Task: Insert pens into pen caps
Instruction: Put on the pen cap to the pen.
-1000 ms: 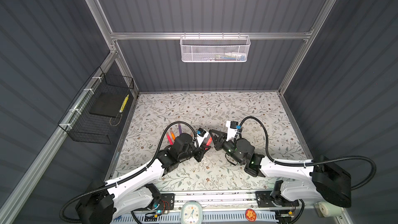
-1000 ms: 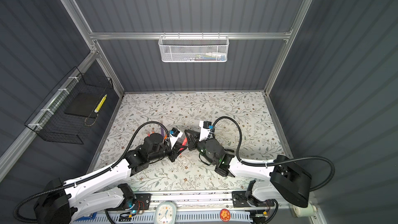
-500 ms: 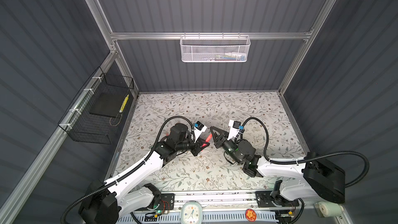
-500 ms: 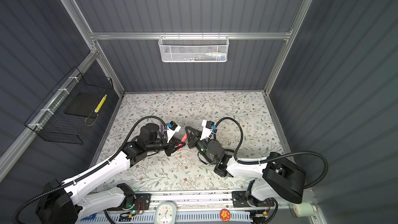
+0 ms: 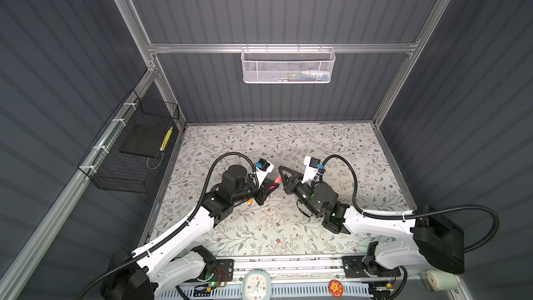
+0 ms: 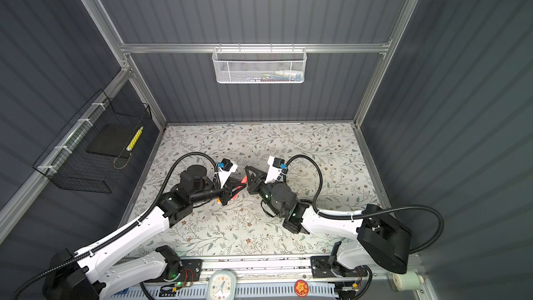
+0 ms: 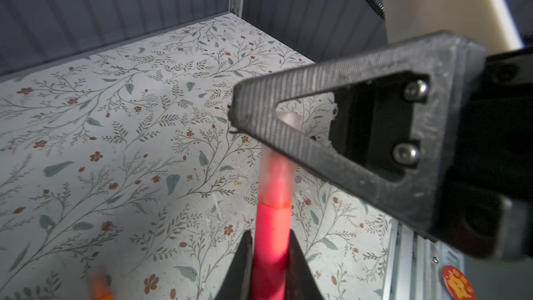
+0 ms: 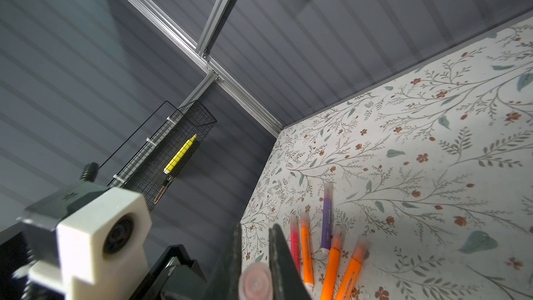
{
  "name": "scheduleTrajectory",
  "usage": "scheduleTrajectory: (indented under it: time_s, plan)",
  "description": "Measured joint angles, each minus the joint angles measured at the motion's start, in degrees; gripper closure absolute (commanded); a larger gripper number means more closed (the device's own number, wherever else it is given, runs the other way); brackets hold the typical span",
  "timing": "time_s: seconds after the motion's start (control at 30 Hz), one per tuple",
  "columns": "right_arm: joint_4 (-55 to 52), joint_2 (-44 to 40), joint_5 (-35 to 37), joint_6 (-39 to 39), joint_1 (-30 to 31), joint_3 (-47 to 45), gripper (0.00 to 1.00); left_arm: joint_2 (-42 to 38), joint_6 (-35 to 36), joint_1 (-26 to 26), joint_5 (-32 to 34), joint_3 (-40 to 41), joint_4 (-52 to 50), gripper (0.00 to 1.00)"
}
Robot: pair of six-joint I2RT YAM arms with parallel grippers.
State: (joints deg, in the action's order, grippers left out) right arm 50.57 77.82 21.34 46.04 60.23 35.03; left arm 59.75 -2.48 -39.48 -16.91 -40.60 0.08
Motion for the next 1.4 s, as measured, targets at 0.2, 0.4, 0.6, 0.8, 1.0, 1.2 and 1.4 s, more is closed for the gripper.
scheduleTrajectory:
  time_s: [0.2, 0.4, 0.6, 0.8, 1.0, 1.2, 1.4]
  plan:
    - [-5.53, -0.11, 2.45, -1.11, 0.33, 1.66, 1.00, 2.10, 1.97, -1.86, 4.57, 1.09, 2.95, 1.00]
    - [-8.83, -3.43, 2.64, -3.30, 0.33, 0.85, 1.00, 2.29, 2.12, -2.58, 3.34, 3.78, 9.07, 1.00]
    - [-11.80, -5.53, 2.71, -5.16, 0.33, 0.81, 1.00, 2.25, 1.88, -2.62, 1.81, 6.97, 15.69, 1.00]
    - [-19.76, -5.44, 6.64, -5.66, 2.01, 4.92, 1.00, 2.27, 0.70, -2.62, 1.86, 9.27, 20.33, 1.00]
    - [-22.14, -5.44, 8.59, -5.95, 2.80, 5.81, 1.00, 2.29, 0.24, -2.62, 1.64, 10.78, 23.17, 1.00]
    - [-13.18, -5.46, 6.49, -8.39, 2.93, 1.05, 1.00, 2.25, -1.03, -2.62, -0.15, 11.28, 23.06, 1.00]
    - [-1.40, -5.68, 2.45, -11.56, 2.86, -5.31, 1.00, 2.14, -3.13, -2.34, -4.85, 11.28, 21.38, 1.00]
